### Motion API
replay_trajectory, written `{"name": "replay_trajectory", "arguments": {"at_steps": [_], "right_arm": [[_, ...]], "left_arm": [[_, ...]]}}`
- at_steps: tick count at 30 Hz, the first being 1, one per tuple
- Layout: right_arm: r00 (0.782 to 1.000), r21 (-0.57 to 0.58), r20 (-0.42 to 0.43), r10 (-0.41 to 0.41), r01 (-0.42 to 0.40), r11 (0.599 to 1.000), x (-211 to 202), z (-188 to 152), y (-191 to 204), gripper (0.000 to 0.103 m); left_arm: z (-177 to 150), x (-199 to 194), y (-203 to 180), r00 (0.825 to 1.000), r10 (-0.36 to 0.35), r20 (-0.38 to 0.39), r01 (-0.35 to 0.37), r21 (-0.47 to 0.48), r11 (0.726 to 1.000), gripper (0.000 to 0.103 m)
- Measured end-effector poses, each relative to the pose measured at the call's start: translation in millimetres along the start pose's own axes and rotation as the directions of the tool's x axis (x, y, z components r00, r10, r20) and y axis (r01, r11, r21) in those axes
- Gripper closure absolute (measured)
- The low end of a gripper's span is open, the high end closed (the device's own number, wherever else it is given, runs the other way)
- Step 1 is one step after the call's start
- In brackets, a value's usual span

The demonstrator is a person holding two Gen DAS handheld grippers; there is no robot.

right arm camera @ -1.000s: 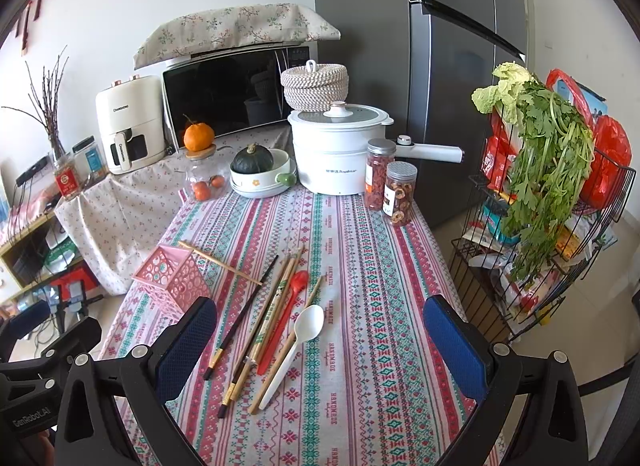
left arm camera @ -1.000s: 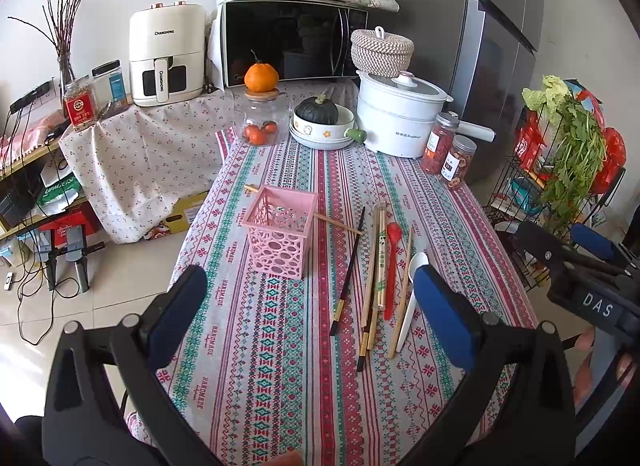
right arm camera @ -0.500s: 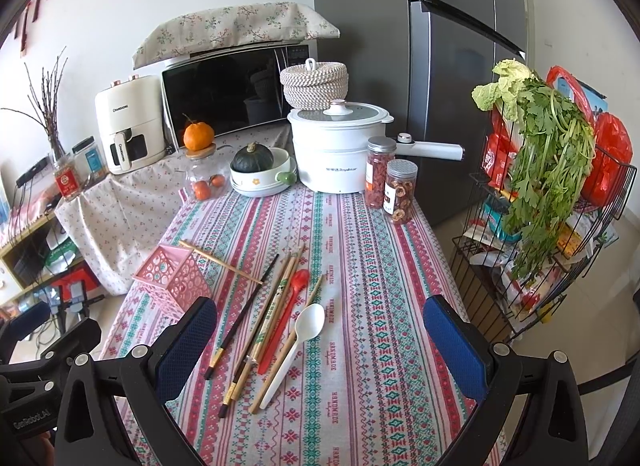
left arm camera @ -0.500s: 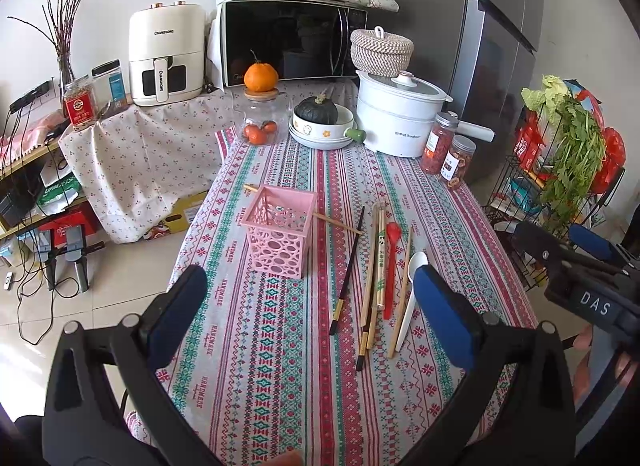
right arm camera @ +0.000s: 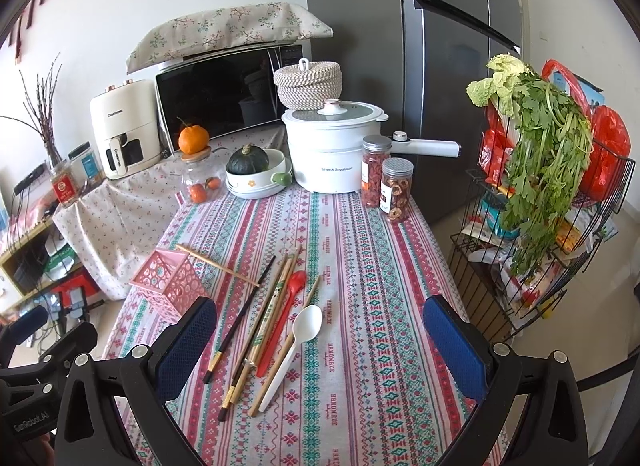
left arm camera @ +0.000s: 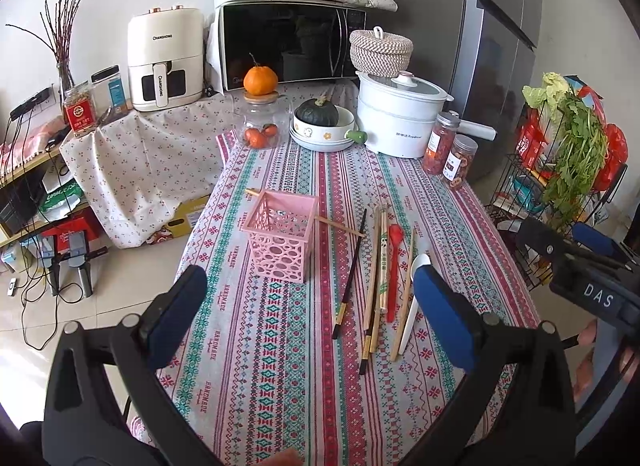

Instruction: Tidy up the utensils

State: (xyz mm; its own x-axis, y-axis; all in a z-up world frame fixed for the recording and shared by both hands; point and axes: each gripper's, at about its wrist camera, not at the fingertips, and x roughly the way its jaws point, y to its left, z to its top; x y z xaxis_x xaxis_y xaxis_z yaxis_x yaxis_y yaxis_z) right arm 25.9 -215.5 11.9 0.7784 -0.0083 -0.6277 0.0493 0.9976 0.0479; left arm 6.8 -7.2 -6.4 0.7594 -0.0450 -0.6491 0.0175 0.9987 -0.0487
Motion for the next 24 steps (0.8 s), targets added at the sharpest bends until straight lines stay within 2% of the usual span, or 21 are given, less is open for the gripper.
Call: {"name": "replay_trajectory", "arguments": {"at_steps": [3,8,11,15,17,19,21,22,24], "right_arm": [[1.000,0.009,-0.010,-0.021,0.022,1.000,5,7,-3,0.000],[0.996,0.025,-0.065,-0.054,0.056,0.998,22,29,-15,0.000],[0.993,0.066,-0.116,-0.021,0.029,0.997,40,46,-27,0.000],[0.979,0.105,-0.200,0.023,-0.002,0.995,73,63,-42,0.000],[0.971,0.123,-0.235,0.055,-0.027,0.992,92,66,-49,0.000],[0.956,0.171,-0.265,0.121,-0.077,0.982,113,59,-60,0.000],[0.929,0.220,-0.336,0.156,-0.084,0.972,135,49,-72,0.000],[0.915,0.237,-0.367,0.167,-0.082,0.968,145,44,-77,0.000],[0.900,0.252,-0.403,0.166,-0.066,0.966,160,39,-86,0.000]], "left_arm": [[9,9,-3,0.999,-0.035,-0.027,0.036,0.028,0.999,0.000],[31,30,-10,0.986,-0.101,-0.133,0.108,0.051,0.993,0.001],[49,44,-22,0.968,-0.150,-0.200,0.169,0.078,0.983,0.001],[70,64,-50,0.965,-0.141,-0.220,0.178,0.161,0.971,0.001],[77,87,-64,0.947,-0.147,-0.285,0.205,0.185,0.961,0.003],[80,118,-75,0.917,-0.151,-0.370,0.230,0.180,0.956,0.012],[80,151,-86,0.888,-0.130,-0.441,0.229,0.180,0.957,0.029],[80,168,-91,0.875,-0.114,-0.471,0.222,0.180,0.958,0.033],[77,199,-97,0.852,-0.081,-0.517,0.198,0.174,0.965,0.047]]}}
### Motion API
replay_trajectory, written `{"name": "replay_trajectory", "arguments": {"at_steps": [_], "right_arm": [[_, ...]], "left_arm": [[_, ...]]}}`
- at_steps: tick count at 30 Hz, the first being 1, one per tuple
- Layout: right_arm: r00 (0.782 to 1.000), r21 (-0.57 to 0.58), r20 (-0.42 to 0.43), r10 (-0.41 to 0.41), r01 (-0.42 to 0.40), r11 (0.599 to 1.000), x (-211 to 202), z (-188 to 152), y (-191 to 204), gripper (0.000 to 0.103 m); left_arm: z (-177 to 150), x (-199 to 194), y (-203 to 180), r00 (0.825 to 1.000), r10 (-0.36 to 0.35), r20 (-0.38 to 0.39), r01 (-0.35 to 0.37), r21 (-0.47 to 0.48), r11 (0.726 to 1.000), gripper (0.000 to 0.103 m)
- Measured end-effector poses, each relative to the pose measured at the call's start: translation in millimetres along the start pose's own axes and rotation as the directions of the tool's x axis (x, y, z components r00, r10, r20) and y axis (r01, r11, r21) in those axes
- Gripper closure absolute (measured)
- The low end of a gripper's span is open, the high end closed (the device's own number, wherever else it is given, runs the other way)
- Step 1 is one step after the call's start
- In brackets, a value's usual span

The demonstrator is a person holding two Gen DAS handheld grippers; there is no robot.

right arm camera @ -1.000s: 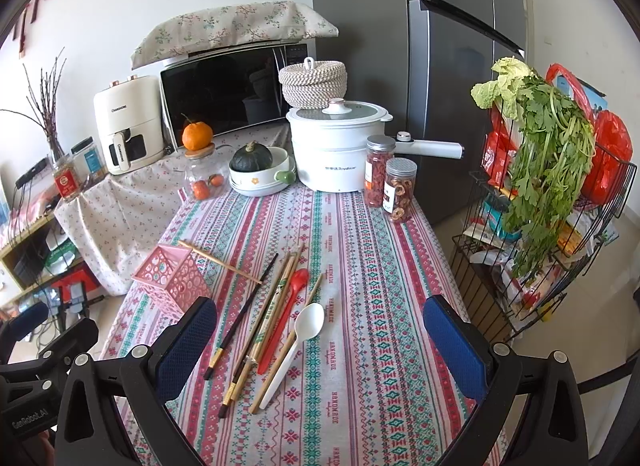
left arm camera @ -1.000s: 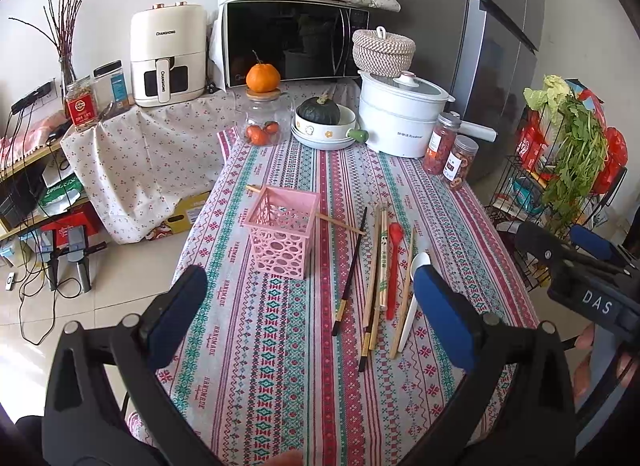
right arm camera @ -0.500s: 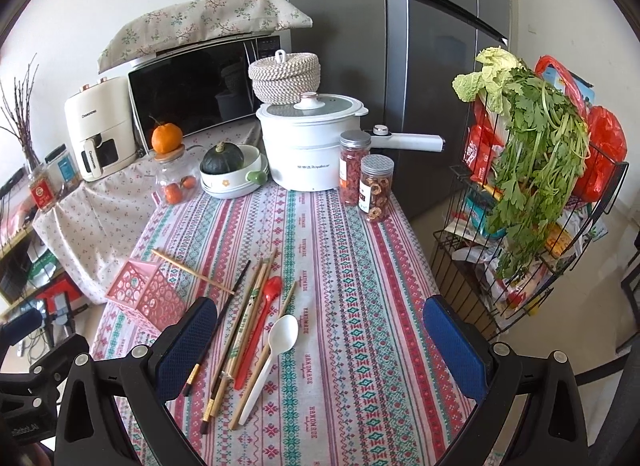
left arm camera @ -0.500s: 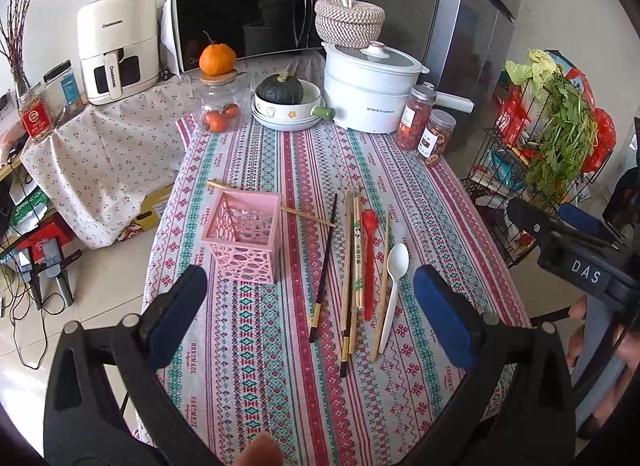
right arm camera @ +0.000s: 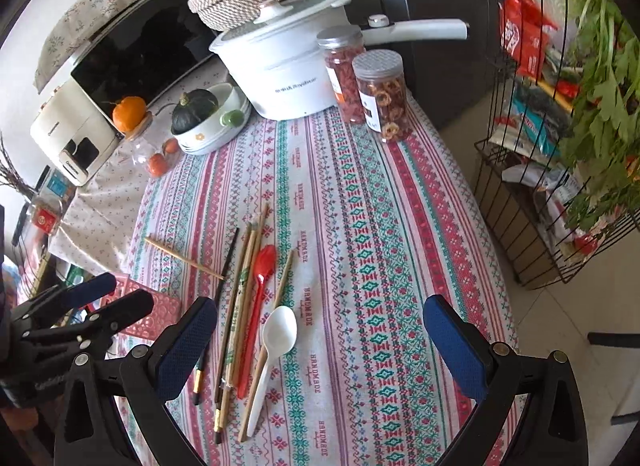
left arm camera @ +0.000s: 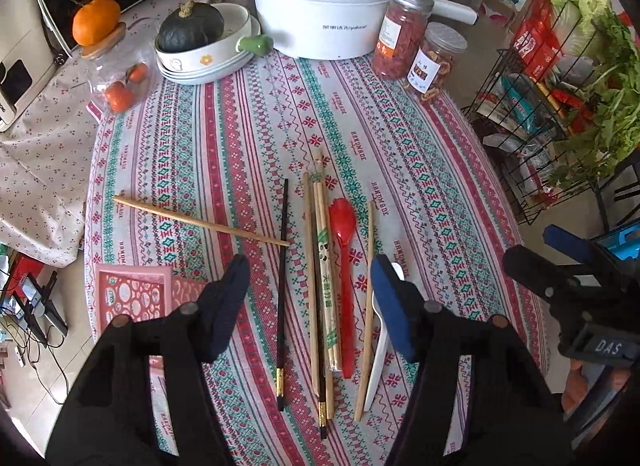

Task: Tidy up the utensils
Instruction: 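Grasp the black chopstick with the left tool while the right tool grasps the white spoon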

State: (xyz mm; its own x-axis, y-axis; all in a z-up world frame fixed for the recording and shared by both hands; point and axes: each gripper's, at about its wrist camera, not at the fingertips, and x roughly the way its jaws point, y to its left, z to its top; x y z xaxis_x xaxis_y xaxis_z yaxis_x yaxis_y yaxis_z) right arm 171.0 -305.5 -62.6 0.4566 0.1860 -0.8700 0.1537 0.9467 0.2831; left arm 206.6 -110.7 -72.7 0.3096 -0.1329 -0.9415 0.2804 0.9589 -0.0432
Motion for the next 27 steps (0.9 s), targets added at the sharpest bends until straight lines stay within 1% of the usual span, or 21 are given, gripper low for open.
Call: {"name": "replay_trajectory", "arguments": {"at_steps": [1,2,3,4,6,8,11,15,16,17,18,19,22,25,27], "right_arm": [[1.000,0.005,-0.010,-0.010,0.010,1.000,5,2,-5,0.000],[1.000,0.008,-0.018,-0.016,0.016,1.000,9,3,-9,0.000],[1.000,0.011,-0.027,-0.016,0.017,1.000,12,5,-12,0.000],[0.999,0.015,-0.036,-0.012,0.013,1.000,15,6,-16,0.000],[0.999,0.030,-0.053,0.002,0.000,1.000,20,8,-23,0.000],[0.998,0.048,-0.069,0.011,-0.008,0.999,24,9,-27,0.000],[0.996,0.058,-0.088,0.011,-0.006,0.998,31,13,-30,0.000],[0.993,0.056,-0.113,0.018,-0.012,0.998,39,14,-28,0.000],[0.992,0.054,-0.122,0.026,-0.020,0.998,42,13,-26,0.000],[0.991,0.051,-0.131,0.032,-0.025,0.998,45,13,-24,0.000],[0.989,0.050,-0.142,0.035,-0.028,0.998,49,12,-22,0.000],[0.987,0.047,-0.153,0.037,-0.030,0.998,53,11,-19,0.000],[0.978,0.024,-0.201,0.054,-0.051,0.998,67,6,-9,0.000],[0.963,0.019,-0.248,0.103,-0.101,0.995,80,-1,0,0.000],[0.956,0.022,-0.265,0.128,-0.126,0.992,86,-5,5,0.001]], "left_arm": [[5,12,2,1.000,0.002,-0.021,-0.002,-0.020,1.000,0.051],[11,24,4,0.999,0.002,-0.035,-0.004,-0.040,0.999,0.060],[15,36,6,0.999,0.004,-0.052,-0.007,-0.056,0.998,0.063],[18,46,7,0.998,0.001,-0.067,-0.005,-0.069,0.998,0.065],[25,65,8,0.996,0.009,-0.085,-0.017,-0.091,0.996,0.073],[30,80,8,0.995,0.029,-0.099,-0.039,-0.102,0.994,0.075],[34,100,9,0.991,0.036,-0.128,-0.051,-0.120,0.991,0.081],[34,115,9,0.986,0.052,-0.161,-0.073,-0.122,0.990,0.081],[34,115,9,0.987,0.057,-0.147,-0.076,-0.121,0.990,0.081],[35,116,9,0.987,0.063,-0.149,-0.081,-0.117,0.990,0.082],[35,115,9,0.987,0.061,-0.146,-0.079,-0.120,0.990,0.088],[35,115,9,0.987,0.061,-0.146,-0.079,-0.120,0.990,0.096],[34,112,13,0.992,0.058,-0.116,-0.072,-0.115,0.991,0.096],[30,93,13,0.997,0.050,-0.065,-0.057,-0.099,0.994,0.096],[25,77,13,0.999,0.031,-0.035,-0.034,-0.091,0.995,0.096]]}}
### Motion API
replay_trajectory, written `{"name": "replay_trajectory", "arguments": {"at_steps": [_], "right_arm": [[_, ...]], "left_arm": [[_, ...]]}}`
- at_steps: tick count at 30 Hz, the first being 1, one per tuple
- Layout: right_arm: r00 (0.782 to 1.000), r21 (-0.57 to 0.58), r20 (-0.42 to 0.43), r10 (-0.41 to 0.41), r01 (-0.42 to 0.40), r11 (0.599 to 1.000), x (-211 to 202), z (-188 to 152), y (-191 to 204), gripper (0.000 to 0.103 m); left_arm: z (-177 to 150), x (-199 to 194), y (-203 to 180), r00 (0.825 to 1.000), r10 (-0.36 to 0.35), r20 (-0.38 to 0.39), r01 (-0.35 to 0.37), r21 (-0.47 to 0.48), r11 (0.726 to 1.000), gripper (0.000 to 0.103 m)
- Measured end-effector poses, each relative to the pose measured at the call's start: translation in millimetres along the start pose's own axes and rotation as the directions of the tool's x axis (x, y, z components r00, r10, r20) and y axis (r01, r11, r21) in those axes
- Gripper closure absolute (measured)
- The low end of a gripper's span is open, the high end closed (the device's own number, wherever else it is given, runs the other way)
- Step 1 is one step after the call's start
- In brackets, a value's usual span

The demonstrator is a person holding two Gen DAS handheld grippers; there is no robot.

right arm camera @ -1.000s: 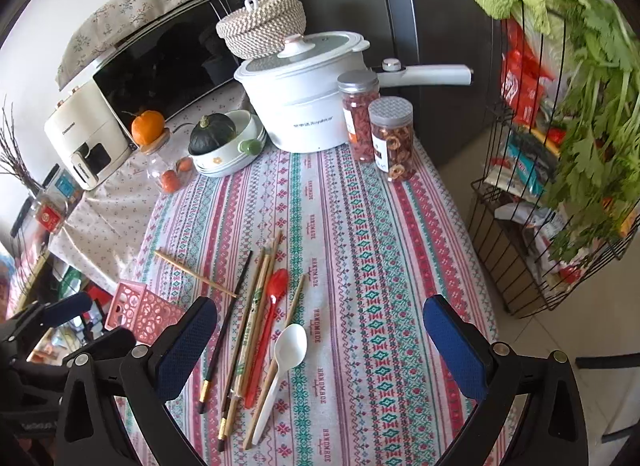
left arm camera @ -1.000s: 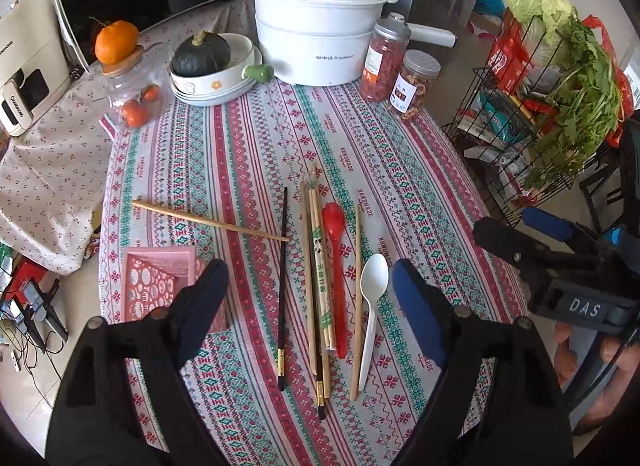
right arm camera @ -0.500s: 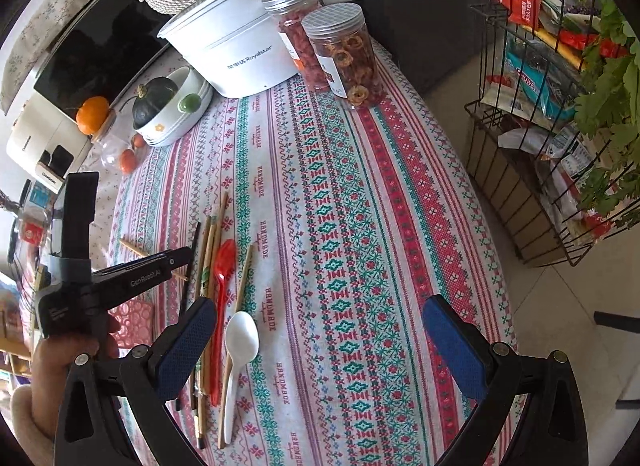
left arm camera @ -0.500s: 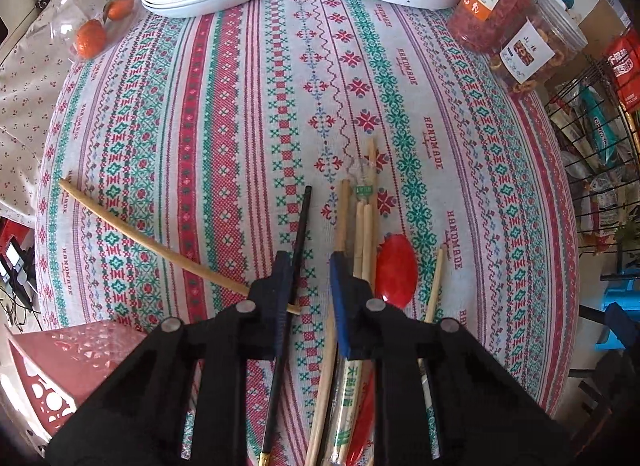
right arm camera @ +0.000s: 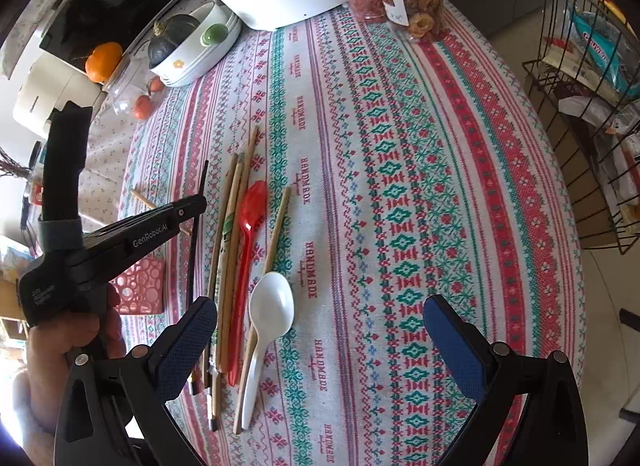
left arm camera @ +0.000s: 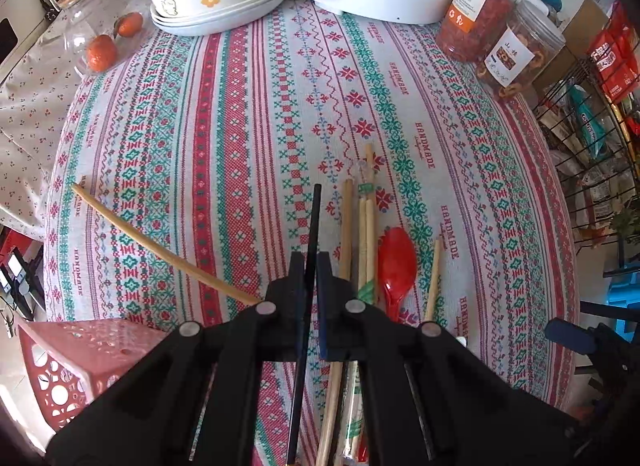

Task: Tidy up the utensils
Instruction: 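Grasp the black chopstick with the left tool while the right tool grasps the white spoon, then lower the black chopstick into the pink basket with the left tool while the right tool carries the white spoon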

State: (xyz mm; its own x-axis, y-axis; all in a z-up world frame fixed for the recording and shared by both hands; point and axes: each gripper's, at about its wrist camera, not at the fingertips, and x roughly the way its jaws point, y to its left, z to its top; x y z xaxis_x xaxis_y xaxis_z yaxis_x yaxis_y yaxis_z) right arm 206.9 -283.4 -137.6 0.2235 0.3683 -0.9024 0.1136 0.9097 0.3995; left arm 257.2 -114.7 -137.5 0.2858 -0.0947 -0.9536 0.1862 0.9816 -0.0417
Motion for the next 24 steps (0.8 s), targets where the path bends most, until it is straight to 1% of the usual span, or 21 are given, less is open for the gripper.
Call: {"name": "replay_trajectory", "arguments": {"at_steps": [4,7,9,12,14,15,16,18,19,21,22,23,24], "right_arm": [[1.000,-0.004,-0.005,-0.009,0.009,1.000,11,-2,6,0.005],[1.000,0.004,-0.019,0.000,0.000,1.000,21,-3,7,0.014],[1.000,0.007,-0.027,0.013,-0.012,1.000,27,-5,9,0.023],[0.999,-0.008,-0.034,0.029,-0.029,1.000,34,-8,16,0.029],[0.999,-0.026,-0.040,0.035,-0.036,0.999,41,-11,25,0.034],[0.999,-0.040,-0.037,0.025,-0.026,0.999,43,-13,30,0.036],[1.000,-0.062,-0.015,0.001,-0.002,0.998,43,-14,35,0.036],[0.999,-0.100,0.008,-0.044,0.044,0.994,47,-14,46,0.049],[0.998,-0.112,0.024,-0.066,0.069,0.991,48,-15,49,0.052],[0.994,-0.130,0.047,-0.100,0.105,0.986,50,-16,53,0.067],[0.993,-0.129,0.057,-0.102,0.109,0.986,51,-16,54,0.067],[0.993,-0.129,0.064,-0.101,0.109,0.986,50,-19,54,0.067],[0.993,-0.127,0.071,-0.097,0.106,0.986,51,-19,55,0.067]], "left_arm": [[-19,-39,4,0.997,-0.037,0.072,0.035,0.034,0.999,0.097],[-41,-73,9,0.989,-0.082,0.123,0.076,0.058,0.995,0.097],[-53,-91,11,0.982,-0.103,0.156,0.092,0.076,0.993,0.097],[-71,-100,14,0.970,-0.128,0.207,0.109,0.103,0.989,0.097],[-77,-107,20,0.960,-0.149,0.236,0.125,0.112,0.986,0.097],[-79,-109,24,0.956,-0.155,0.250,0.130,0.115,0.985,0.097],[-84,-113,28,0.951,-0.161,0.265,0.134,0.118,0.984,0.097],[-93,-118,34,0.940,-0.172,0.294,0.142,0.120,0.983,0.097],[-98,-121,37,0.934,-0.177,0.311,0.146,0.119,0.982,0.097],[-107,-125,46,0.920,-0.180,0.349,0.151,0.109,0.983,0.097],[-108,-126,49,0.918,-0.180,0.353,0.154,0.102,0.983,0.097],[-107,-128,52,0.915,-0.195,0.352,0.171,0.099,0.980,0.097],[-107,-132,54,0.909,-0.210,0.360,0.187,0.098,0.977,0.097]]}}
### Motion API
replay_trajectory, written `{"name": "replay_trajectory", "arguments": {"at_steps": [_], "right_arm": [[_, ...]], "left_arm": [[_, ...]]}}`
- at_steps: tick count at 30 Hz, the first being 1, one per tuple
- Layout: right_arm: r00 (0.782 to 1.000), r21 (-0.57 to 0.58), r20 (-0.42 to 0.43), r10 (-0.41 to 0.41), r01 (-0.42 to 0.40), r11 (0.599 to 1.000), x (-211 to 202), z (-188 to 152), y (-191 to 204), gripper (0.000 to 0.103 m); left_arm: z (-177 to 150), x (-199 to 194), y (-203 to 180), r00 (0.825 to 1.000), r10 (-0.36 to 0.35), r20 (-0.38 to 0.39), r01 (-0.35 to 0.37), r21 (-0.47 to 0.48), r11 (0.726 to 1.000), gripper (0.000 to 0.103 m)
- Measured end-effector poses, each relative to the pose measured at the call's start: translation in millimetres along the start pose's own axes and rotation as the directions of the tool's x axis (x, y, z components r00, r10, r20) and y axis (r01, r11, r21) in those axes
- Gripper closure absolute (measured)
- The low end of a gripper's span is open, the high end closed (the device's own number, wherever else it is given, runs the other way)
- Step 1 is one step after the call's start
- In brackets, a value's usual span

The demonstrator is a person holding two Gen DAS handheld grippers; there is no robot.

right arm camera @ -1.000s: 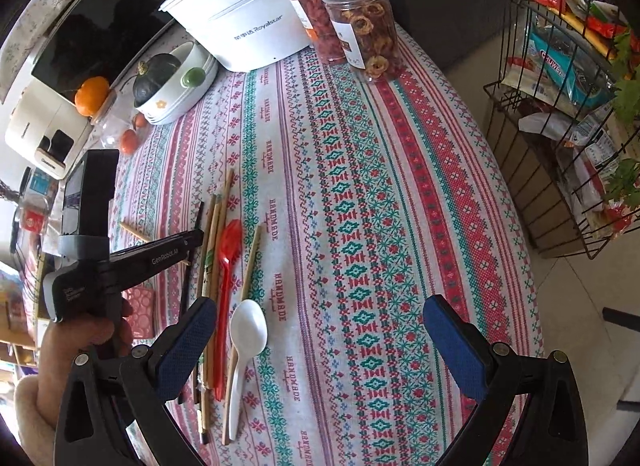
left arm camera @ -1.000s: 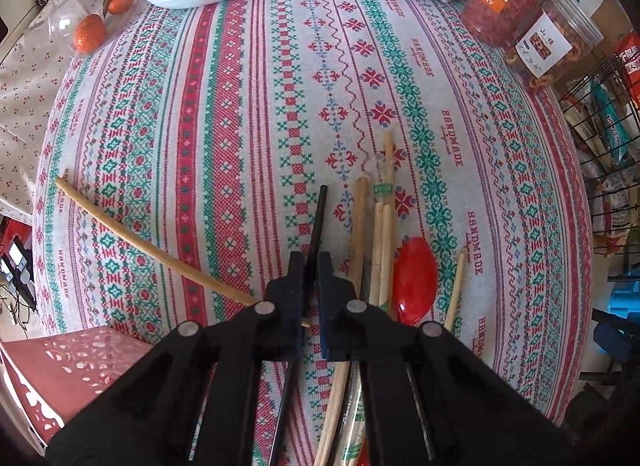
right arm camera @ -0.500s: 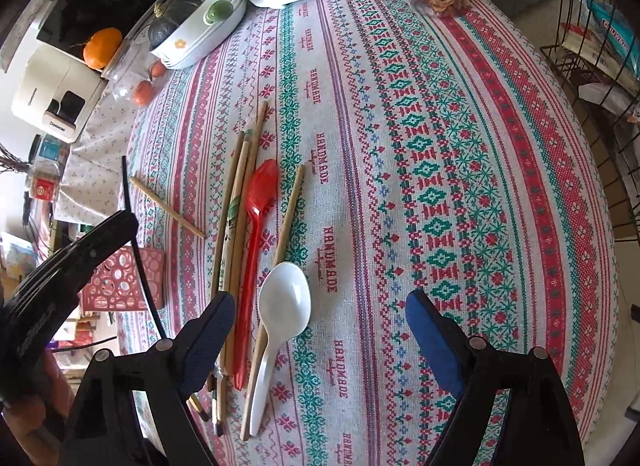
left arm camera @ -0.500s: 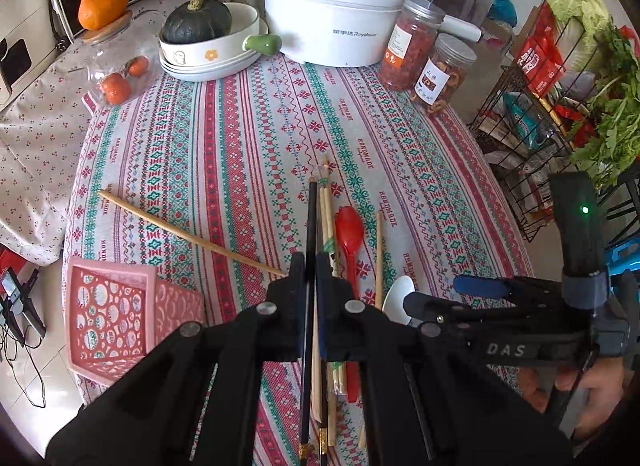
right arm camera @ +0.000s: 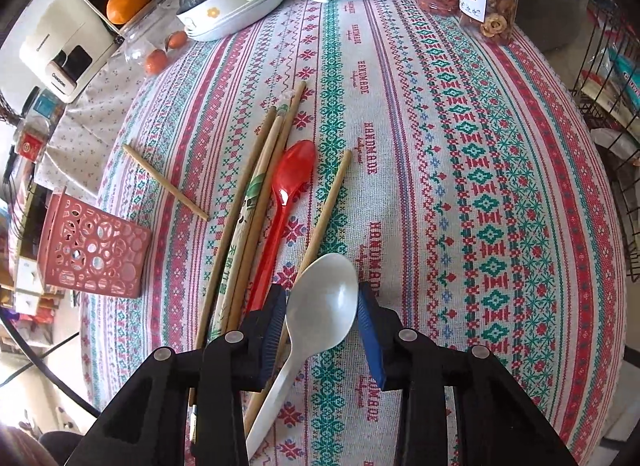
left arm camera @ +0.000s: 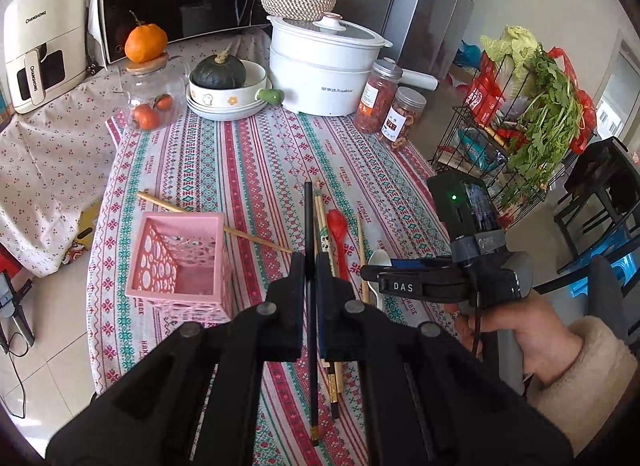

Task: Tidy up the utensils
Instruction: 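Lower the black chopstick into the pink basket with the left tool while the right tool carries the white spoon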

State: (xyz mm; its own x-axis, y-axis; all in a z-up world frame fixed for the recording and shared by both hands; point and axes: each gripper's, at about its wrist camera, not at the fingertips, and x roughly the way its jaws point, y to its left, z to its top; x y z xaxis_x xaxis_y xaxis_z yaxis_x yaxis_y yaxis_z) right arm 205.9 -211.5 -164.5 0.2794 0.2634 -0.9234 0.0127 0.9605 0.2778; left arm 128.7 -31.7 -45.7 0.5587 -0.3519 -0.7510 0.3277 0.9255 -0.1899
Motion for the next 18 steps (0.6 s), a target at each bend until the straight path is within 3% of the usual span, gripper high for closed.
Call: {"name": "replay_trajectory", "arguments": {"at_steps": [5,10,14,18], "right_arm": [[0.998,0.007,0.051,0.020,-0.020,1.000,-24,-15,-10,0.067],[0.986,-0.021,0.157,0.051,-0.048,0.999,-66,-25,-1,0.068],[0.964,-0.062,0.261,0.058,-0.043,0.997,-99,-30,12,0.068],[0.936,-0.105,0.342,0.083,-0.049,0.993,-128,-30,25,0.068]], "left_arm": [[-2,-30,-3,0.997,-0.017,0.075,0.015,0.024,1.000,0.097],[-1,-67,-2,0.986,-0.032,0.163,0.026,0.037,0.999,0.097],[5,-95,1,0.962,-0.046,0.269,0.042,0.021,0.999,0.097],[13,-119,8,0.925,-0.021,0.380,0.023,0.000,1.000,0.097]]}}
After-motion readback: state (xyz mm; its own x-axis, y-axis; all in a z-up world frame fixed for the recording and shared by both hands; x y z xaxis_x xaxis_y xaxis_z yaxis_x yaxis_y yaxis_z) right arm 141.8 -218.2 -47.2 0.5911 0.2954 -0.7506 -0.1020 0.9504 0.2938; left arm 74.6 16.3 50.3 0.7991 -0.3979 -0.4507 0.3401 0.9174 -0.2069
